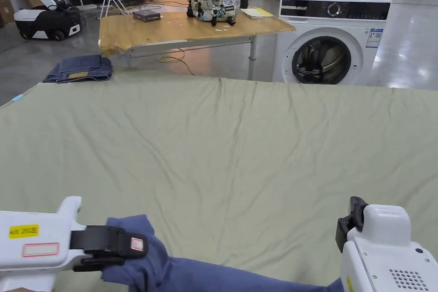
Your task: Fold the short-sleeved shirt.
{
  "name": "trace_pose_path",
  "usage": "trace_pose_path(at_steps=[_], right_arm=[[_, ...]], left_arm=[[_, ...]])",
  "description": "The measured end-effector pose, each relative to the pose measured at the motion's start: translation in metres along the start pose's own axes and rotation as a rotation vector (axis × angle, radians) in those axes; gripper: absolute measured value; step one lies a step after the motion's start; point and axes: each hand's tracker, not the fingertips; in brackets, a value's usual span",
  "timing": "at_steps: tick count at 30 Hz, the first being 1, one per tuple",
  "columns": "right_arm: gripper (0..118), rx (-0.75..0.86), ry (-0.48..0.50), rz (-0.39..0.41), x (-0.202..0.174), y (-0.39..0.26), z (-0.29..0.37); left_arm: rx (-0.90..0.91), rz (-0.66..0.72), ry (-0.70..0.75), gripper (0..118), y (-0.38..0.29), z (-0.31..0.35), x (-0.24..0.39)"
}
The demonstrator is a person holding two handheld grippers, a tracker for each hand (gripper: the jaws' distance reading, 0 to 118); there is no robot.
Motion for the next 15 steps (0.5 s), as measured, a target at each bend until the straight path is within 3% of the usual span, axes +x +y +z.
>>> trace_pose_path(at_steps=[4, 10, 15], right_arm=[[0, -0.005, -0.008, -0.007, 0.006, -0.002, 0.003], [0, -0.022, -0.030, -0.011, 0.016, -0.008, 0.006], [0, -0.041, -0.048, -0.020, 0.024, -0.012, 0.008]], left_arm=[[-0.060, -0.008, 0.030, 8, -0.006, -0.053, 0.012], [-0.235, -0.088, 0.222, 8, -0.030, -0.145, 0.025], [-0.249, -0.081, 0.329, 8, -0.036, -0.189, 0.006]])
